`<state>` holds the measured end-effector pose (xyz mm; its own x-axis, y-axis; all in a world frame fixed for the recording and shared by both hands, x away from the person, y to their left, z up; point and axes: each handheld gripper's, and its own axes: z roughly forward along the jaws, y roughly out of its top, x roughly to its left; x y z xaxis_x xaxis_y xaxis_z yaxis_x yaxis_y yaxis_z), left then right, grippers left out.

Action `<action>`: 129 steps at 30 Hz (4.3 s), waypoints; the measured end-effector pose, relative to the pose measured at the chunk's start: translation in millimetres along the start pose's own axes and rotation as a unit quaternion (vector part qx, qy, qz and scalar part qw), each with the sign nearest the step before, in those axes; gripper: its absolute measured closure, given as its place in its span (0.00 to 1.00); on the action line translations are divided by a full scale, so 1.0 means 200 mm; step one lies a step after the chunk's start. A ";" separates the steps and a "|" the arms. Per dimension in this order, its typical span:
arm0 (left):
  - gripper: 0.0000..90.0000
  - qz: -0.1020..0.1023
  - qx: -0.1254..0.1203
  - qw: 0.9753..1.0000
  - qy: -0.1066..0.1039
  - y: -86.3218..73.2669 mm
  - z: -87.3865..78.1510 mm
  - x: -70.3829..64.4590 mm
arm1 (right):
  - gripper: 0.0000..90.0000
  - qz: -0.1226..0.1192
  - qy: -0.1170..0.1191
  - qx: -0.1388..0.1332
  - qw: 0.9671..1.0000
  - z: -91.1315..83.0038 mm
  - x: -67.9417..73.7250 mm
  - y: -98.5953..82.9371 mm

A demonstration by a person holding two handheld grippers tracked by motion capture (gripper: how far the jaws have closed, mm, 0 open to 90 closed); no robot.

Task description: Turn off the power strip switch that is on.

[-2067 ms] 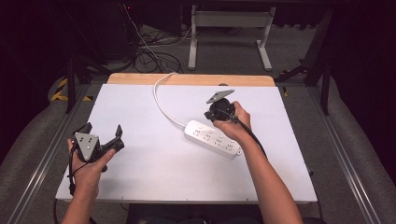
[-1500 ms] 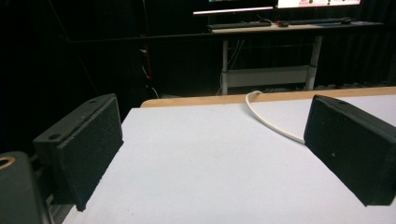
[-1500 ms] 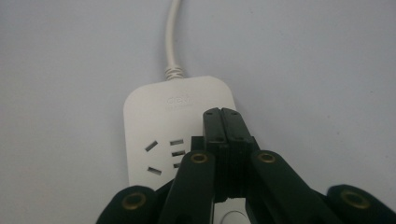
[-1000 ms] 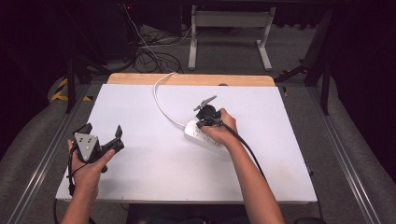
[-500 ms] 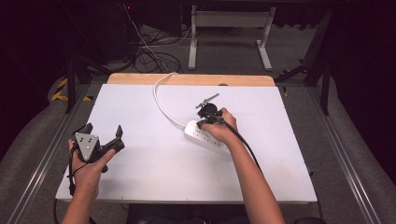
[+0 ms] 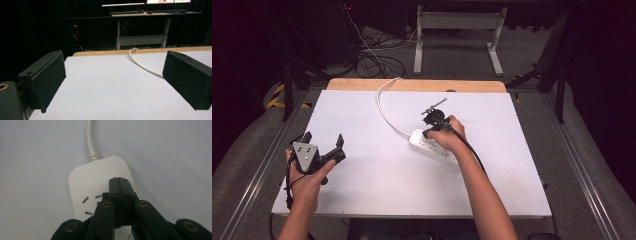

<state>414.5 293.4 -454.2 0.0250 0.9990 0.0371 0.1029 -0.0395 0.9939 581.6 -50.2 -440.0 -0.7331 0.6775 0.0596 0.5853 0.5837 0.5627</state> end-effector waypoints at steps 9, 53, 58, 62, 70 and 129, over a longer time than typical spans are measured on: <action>0.06 -0.001 -0.001 1.000 0.000 0.00 0.00 0.00 | 1.00 0.042 0.023 -0.003 0.999 0.01 -0.05 -0.01; 0.06 -0.001 0.000 1.000 -0.006 0.01 0.01 -0.01 | 1.00 0.009 -0.025 0.007 1.000 0.01 0.02 0.00; 0.06 -0.004 -0.003 1.000 -0.006 0.01 0.01 -0.01 | 1.00 0.006 -0.030 0.006 1.000 0.01 0.03 0.00; 0.06 -0.006 -0.004 1.000 -0.007 0.01 0.01 -0.02 | 1.00 0.008 -0.031 0.010 0.999 0.01 0.03 0.01; 0.06 -0.017 -0.006 1.000 -0.004 0.01 0.00 0.00 | 1.00 -0.005 -0.048 0.018 0.999 0.00 0.06 0.02; 0.06 -0.014 0.000 1.000 0.000 0.00 0.02 0.00 | 1.00 0.016 -0.058 -0.365 0.929 -0.74 -0.26 -0.65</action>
<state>418.2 294.0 -453.7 0.0223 0.9997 0.0096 0.1037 -0.0119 0.9945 492.8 -227.6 -393.2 -0.6526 0.7574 0.0207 0.1849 0.1326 0.9738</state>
